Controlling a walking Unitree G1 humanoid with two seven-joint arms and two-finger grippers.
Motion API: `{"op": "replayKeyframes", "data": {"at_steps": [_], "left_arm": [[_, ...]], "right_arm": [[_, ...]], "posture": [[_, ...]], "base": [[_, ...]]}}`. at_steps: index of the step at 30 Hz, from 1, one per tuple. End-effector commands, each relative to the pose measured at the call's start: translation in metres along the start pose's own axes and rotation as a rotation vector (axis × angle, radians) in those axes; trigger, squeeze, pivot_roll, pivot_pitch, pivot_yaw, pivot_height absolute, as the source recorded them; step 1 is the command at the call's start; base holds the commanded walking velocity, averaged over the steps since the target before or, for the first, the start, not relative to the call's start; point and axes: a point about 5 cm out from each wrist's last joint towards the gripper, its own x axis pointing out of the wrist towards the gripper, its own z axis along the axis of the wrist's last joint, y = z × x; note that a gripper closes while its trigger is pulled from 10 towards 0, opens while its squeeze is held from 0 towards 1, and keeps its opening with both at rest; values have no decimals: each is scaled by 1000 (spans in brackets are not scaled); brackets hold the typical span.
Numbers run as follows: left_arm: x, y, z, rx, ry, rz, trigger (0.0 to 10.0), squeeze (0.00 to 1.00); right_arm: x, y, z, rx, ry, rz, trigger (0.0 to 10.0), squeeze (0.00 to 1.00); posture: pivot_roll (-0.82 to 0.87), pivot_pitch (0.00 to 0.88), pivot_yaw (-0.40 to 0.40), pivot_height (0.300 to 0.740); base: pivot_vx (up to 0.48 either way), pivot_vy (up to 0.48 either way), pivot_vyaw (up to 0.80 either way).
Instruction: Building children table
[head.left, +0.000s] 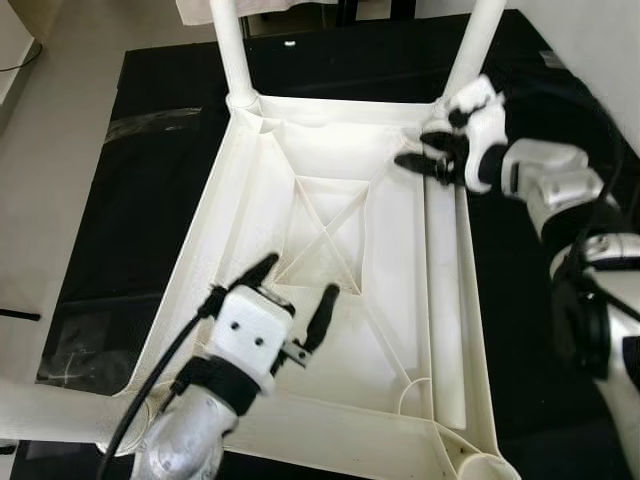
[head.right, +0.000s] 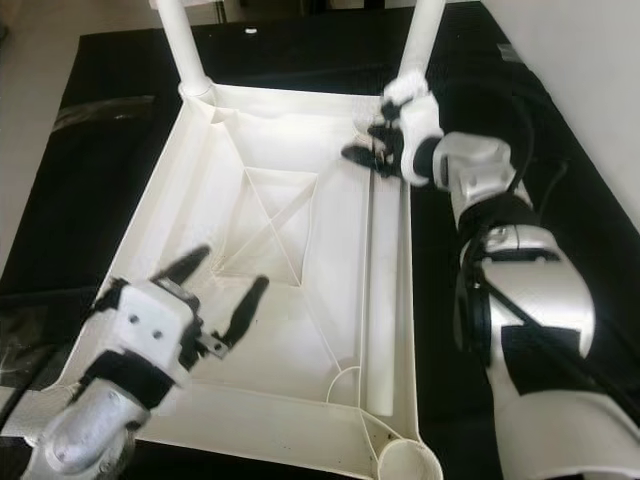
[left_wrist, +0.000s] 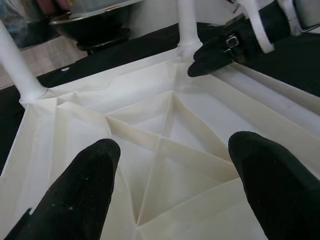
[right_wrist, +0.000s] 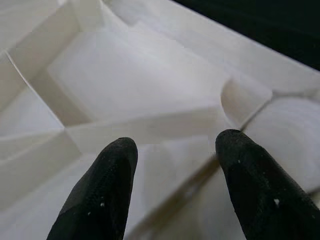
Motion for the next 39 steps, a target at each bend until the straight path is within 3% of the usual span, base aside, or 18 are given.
{"op": "replayKeyframes", "data": {"at_steps": [1, 3, 5, 7, 10, 12, 14, 17, 20, 23, 24, 29, 34, 39], "left_arm": [[-2, 1, -5, -10, 32, 1, 10000, 0], [-6, 1, -12, -45, 73, 16, 10000, 0], [-6, 1, -12, -45, 73, 16, 10000, 0], [-17, -10, -26, -102, 161, -48, 10000, 0], [-24, -18, -34, -125, 207, -104, 10000, 0], [-42, -31, -48, -157, 303, -190, 10000, 0], [-52, -32, -55, -156, 348, -187, 10000, 0], [-53, -31, -57, -152, 354, -181, 10000, 0], [-55, -31, -61, -145, 372, -189, 10000, 0], [-56, -32, -62, -141, 375, -194, 10000, 0], [-54, -32, -64, -114, 374, -220, 10000, 0], [-50, -30, -66, -92, 359, -231, 10000, 0], [-46, -27, -68, -83, 352, -221, 10000, 0], [-41, -22, -71, -71, 340, -211, 10000, 0]], "right_arm": [[0, 1, 1, -32, -24, 3, 10000, 0], [-7, 4, -13, -95, -24, 65, 10000, 0], [-7, 4, -13, -95, -24, 65, 10000, 0], [-20, 8, -24, -160, -7, 227, 10000, 0], [-27, 10, -26, -177, 0, 306, 10000, 0], [-54, 14, -31, -224, 29, 474, 10000, 0], [-72, 17, -37, -253, 71, 547, 10000, 0], [-75, 18, -38, -257, 81, 554, 10000, 0], [-104, 25, -42, -258, 122, 616, 10000, 0], [-112, 27, -43, -258, 138, 633, 10000, 0], [-133, 33, -45, -279, 201, 686, 10000, 0], [-155, 40, -46, -305, 289, 736, 10000, 0], [-161, 43, -47, -321, 328, 733, 10000, 0], [-163, 60, -56, -364, 405, 738, 10000, 0]], "posture": [[23, 187, 52, 740], [26, 181, 59, 740], [26, 181, 59, 740], [25, 178, 60, 740], [23, 177, 61, 740], [16, 178, 65, 740], [11, 176, 69, 740], [11, 176, 69, 740], [0, 176, 78, 740], [0, 176, 78, 740], [-31, 177, 87, 740], [-61, 175, 96, 740], [-70, 173, 98, 740], [-83, 161, 112, 740]], "base": [[0, 0, 0], [0, 0, 0], [0, 0, 0], [0, 0, 0], [0, 0, 0], [0, 0, 0], [0, 0, 0], [0, 0, 0], [0, 0, 0], [0, 0, 0], [0, 0, 0], [0, 0, 0], [0, 0, 0], [0, 0, 0]]}}
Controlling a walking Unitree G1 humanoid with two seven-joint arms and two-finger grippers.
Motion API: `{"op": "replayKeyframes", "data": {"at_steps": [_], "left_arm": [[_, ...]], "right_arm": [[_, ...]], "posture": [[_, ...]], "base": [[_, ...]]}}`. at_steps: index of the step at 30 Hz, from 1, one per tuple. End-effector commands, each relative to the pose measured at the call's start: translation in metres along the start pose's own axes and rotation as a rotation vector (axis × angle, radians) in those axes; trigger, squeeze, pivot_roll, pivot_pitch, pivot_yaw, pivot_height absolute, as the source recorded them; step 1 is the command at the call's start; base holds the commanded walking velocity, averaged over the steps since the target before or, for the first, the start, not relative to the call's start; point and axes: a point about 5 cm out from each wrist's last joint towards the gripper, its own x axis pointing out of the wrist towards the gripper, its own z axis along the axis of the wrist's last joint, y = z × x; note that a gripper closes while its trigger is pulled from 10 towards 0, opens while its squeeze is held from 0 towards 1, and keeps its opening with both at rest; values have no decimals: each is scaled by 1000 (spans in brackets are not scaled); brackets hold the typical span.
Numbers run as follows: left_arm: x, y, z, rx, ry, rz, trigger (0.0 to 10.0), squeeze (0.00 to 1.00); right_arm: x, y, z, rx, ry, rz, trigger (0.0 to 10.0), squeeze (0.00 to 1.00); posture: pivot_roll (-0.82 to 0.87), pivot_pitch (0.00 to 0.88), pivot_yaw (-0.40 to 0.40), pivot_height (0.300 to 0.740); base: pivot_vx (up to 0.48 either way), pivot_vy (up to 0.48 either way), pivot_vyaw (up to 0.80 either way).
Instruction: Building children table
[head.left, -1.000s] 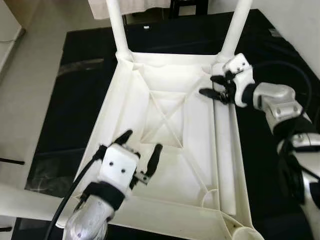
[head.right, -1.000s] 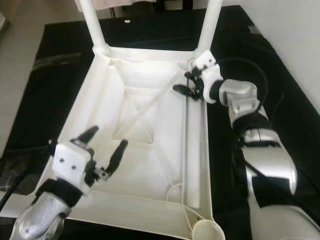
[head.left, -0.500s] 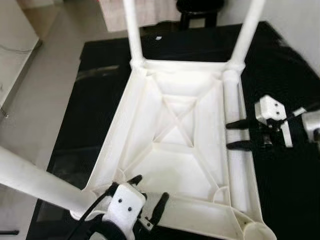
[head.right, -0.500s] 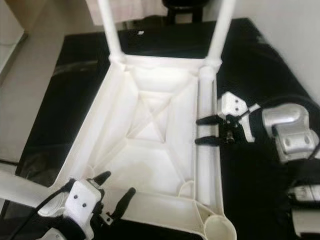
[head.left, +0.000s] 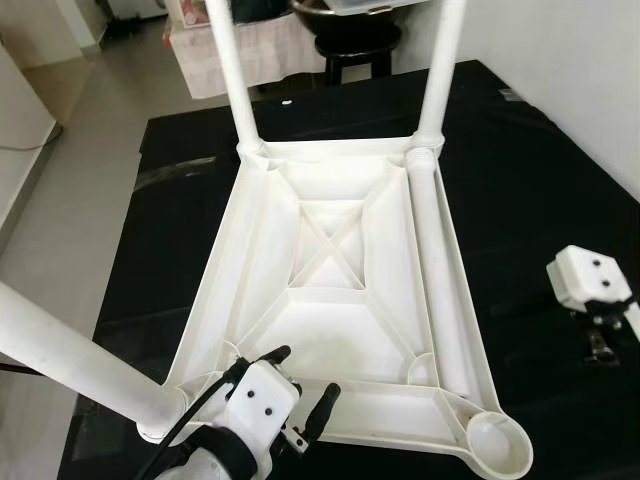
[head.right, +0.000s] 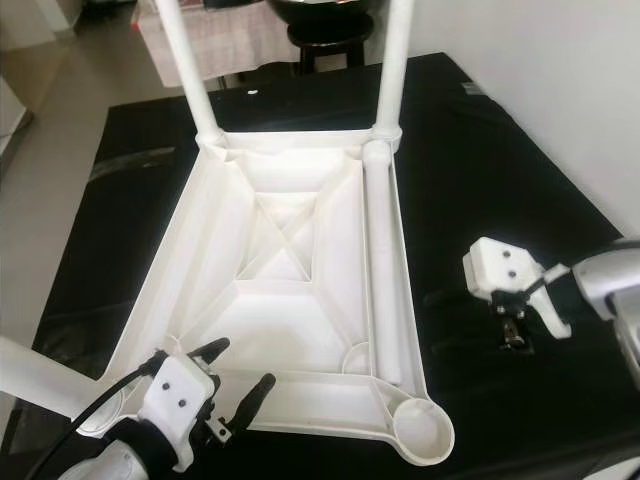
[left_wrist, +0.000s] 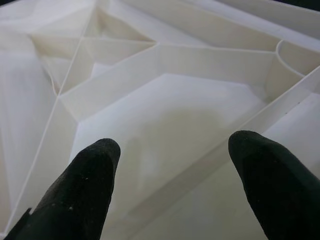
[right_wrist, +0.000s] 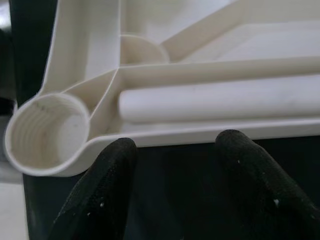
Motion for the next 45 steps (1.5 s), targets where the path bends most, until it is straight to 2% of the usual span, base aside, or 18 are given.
{"op": "replayKeyframes", "data": {"at_steps": [1, 6, 7, 9, 12, 21, 23, 25, 35, 41, 45], "left_arm": [[-2, 2, -6, 0, 25, -7, 10000, 0], [-2, 1, -8, -3, 29, -17, 10000, 0], [-2, 1, -8, -4, 28, -20, 10000, 0], [-1, 1, -8, -3, 27, -20, 10000, 0], [0, 3, -8, -1, 23, -3, 10000, 0], [0, 5, -7, -1, 17, 19, 10000, 0], [1, 6, -6, -3, 12, 33, 10000, 0], [1, 7, -5, -6, 7, 39, 10000, 0], [1, 6, -6, -8, 11, 33, 10000, 0], [-8, -15, -16, -29, 74, -94, 10000, 0], [-11, -15, -16, -38, 83, -66, 10000, 0]], "right_arm": [[11, 7, 2, -27, 41, 20, 10000, 0], [21, 11, 4, -35, 46, -5, 10000, 0], [28, 8, 7, -41, 27, -49, 10000, 0], [30, 7, 8, -42, 19, -60, 10000, 0], [40, -2, 14, -50, -40, -152, 10000, 0], [49, -9, 20, -23, -100, -233, 10000, 0], [59, -15, 29, 1, -168, -302, 10000, 0], [63, -16, 32, 2, -185, -328, 10000, 0], [72, -13, 35, -12, -175, -331, 10000, 0], [88, 0, 39, -125, -110, -221, 10000, 0], [93, -1, 44, -157, -108, -212, 10000, 0]], "posture": [[-83, 161, 112, 740], [-84, 162, 116, 740], [-83, 164, 116, 740], [-83, 164, 116, 740], [-82, 168, 113, 740], [-78, 172, 110, 740], [-77, 174, 108, 740], [-76, 175, 108, 740], [-79, 178, 106, 740], [-74, 192, 104, 740], [-68, 196, 100, 740]], "base": [[0, 0, 0], [0, 0, 0], [0, 0, 0], [0, 0, 0], [0, 0, 0], [0, 0, 0], [0, 0, 0], [0, 0, 0], [0, 0, 0], [0, 0, 0], [0, 0, 0]]}}
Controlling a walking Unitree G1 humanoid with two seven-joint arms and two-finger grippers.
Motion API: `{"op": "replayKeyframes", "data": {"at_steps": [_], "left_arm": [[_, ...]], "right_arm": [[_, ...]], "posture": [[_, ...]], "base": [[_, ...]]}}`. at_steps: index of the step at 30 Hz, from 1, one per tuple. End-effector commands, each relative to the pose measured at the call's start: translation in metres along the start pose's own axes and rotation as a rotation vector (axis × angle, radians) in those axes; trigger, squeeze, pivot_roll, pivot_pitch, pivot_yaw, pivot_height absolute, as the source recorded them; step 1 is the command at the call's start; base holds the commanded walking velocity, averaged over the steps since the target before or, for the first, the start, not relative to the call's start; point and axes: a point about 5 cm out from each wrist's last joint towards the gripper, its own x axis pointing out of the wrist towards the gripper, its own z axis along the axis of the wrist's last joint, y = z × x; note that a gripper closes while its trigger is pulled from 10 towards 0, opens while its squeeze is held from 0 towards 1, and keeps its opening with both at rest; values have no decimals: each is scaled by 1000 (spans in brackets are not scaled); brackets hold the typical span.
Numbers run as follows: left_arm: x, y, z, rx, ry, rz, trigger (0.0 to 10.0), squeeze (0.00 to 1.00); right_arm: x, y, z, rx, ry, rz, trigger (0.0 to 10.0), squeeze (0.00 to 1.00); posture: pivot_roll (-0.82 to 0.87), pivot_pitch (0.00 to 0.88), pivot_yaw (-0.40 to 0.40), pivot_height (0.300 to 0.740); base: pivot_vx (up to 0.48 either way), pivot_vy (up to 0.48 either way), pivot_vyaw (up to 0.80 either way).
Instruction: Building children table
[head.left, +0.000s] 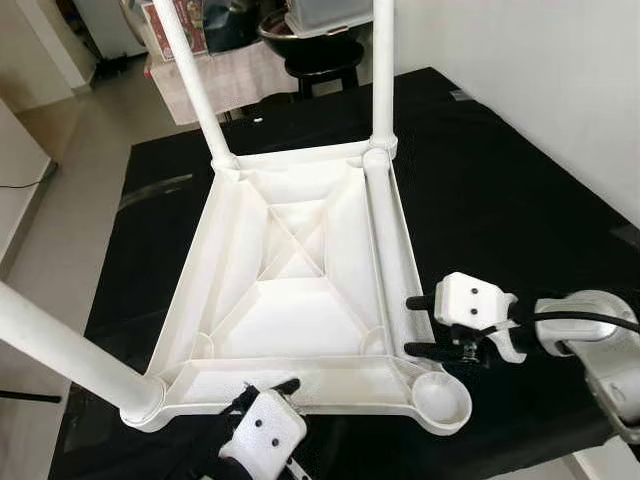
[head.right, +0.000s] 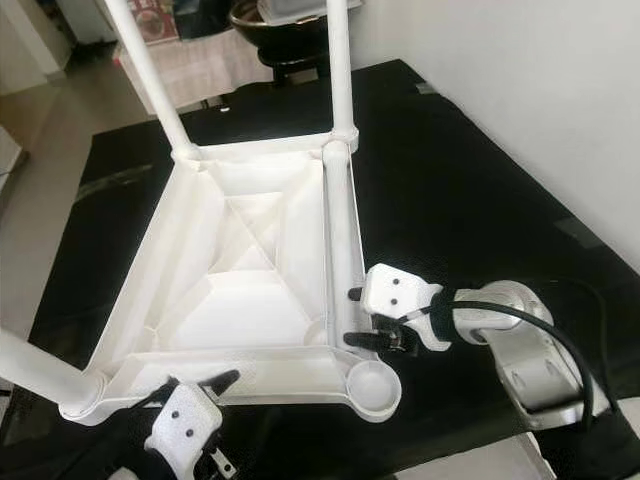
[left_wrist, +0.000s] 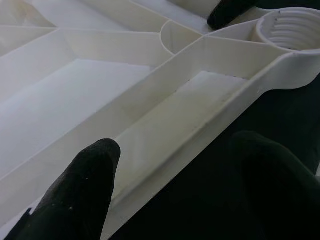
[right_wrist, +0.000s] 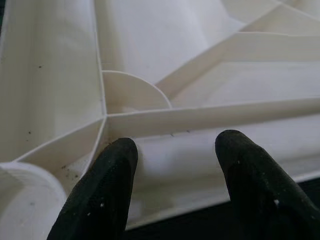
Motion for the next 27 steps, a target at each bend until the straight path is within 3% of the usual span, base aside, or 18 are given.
{"op": "replayKeyframes", "data": {"at_steps": [1, 2, 5, 8, 13, 17, 23, 27], "left_arm": [[-5, 3, -2, 9, 26, 39, 10000, 0], [-7, 10, -2, 14, 24, 115, 10000, 0], [-10, 19, -1, 29, 26, 202, 10000, 0], [-12, 23, -1, 35, 29, 233, 10000, 0], [-32, 39, -11, -23, 73, 394, 10000, 0], [-36, 40, -13, -55, 76, 401, 10000, 0], [-36, 25, -12, -106, 41, 310, 10000, 0], [-35, 20, -12, -66, 45, 274, 10000, 0]], "right_arm": [[8, 2, 10, -58, -23, 27, 10000, 0], [12, 3, 13, -81, -30, 47, 10000, 0], [14, 6, 13, -108, -12, 76, 10000, 0], [15, 7, 12, -122, 1, 88, 10000, 0], [8, 21, -5, -216, 141, 219, 10000, 0], [6, 21, -8, -227, 170, 228, 10000, 0], [1, 12, -6, -190, 206, 156, 10000, 0], [2, 11, 1, -229, 214, 100, 10000, 0]], "posture": [[-68, 196, 100, 740], [-62, 199, 95, 740], [-55, 205, 90, 740], [-55, 205, 90, 740], [-45, 215, 89, 740], [-46, 215, 90, 740], [-56, 217, 94, 740], [-60, 217, 89, 740]], "base": [[0, 0, 0], [0, 0, 0], [0, 0, 0], [0, 0, 0], [0, 0, 0], [0, 0, 0], [0, 0, 0], [0, 0, 0]]}}
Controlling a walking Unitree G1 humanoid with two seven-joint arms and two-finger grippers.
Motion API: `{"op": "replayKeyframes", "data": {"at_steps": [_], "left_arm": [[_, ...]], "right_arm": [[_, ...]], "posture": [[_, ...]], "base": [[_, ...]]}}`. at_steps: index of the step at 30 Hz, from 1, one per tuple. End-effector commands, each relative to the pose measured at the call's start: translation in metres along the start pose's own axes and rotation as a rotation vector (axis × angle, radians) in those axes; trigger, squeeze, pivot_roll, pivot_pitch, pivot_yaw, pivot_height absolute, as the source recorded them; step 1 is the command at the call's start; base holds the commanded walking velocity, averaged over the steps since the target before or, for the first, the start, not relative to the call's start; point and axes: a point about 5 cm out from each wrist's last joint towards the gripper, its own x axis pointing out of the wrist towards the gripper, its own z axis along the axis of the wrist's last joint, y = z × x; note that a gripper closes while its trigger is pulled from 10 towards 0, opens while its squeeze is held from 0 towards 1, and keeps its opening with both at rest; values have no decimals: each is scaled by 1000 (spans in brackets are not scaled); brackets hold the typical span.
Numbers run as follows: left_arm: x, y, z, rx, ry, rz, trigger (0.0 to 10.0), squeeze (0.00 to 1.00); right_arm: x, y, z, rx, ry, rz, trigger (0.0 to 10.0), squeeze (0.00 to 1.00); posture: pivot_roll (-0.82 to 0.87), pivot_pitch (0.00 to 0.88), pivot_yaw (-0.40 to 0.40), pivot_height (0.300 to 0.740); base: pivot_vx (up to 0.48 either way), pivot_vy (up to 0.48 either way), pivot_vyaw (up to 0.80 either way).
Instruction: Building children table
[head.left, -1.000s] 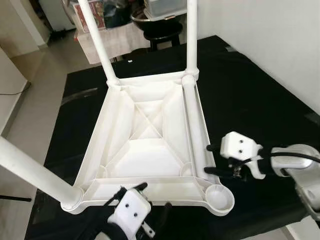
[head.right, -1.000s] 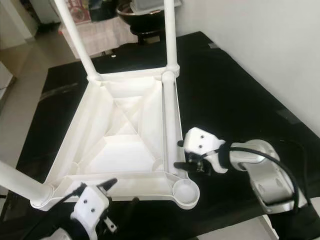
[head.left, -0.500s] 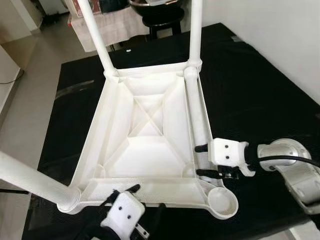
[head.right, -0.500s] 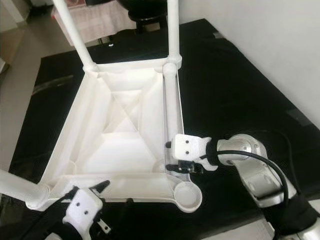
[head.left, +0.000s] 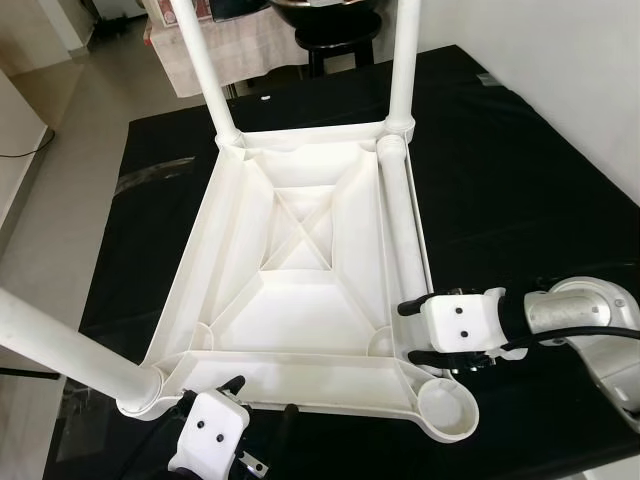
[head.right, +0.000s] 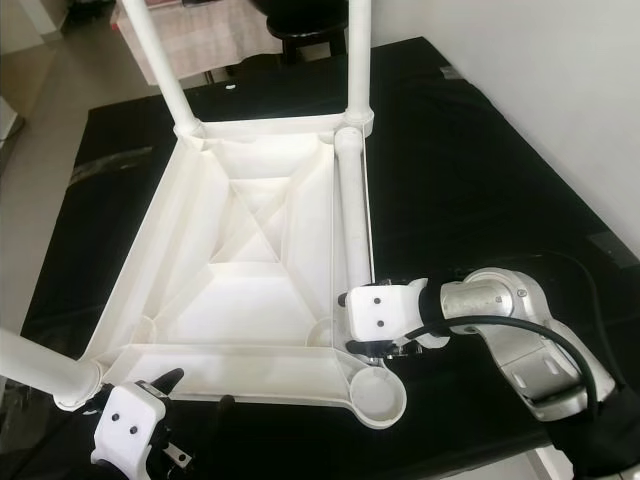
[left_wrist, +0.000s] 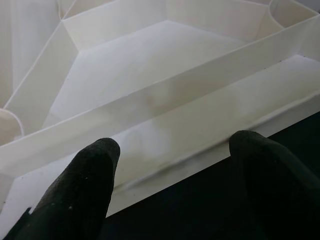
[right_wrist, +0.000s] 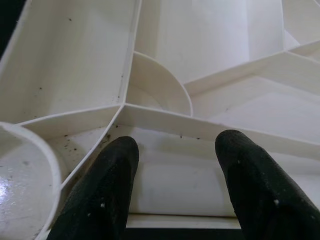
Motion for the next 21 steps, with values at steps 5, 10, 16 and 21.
{"op": "replayKeyframes", "data": {"at_steps": [5, 10, 16, 21], "left_arm": [[-1, -2, 2, 45, -13, -28, 10000, 0], [1, -10, 3, 95, -13, -143, 10000, 0], [-2, -16, -3, 123, 18, -261, 10000, 0], [-1, 1, -4, 118, 25, -152, 10000, 0]], "right_arm": [[11, 8, -9, 37, 86, -22, 10000, 0], [5, 12, -8, 23, 75, 16, 10000, 0], [-10, 8, -9, -8, 92, 57, 10000, 0], [-13, -9, -13, 41, 144, -29, 10000, 0]], "posture": [[-68, 213, 86, 740], [-78, 207, 90, 740], [-89, 204, 94, 740], [-83, 205, 84, 740]], "base": [[0, 0, 0], [0, 0, 0], [0, 0, 0], [0, 0, 0]]}}
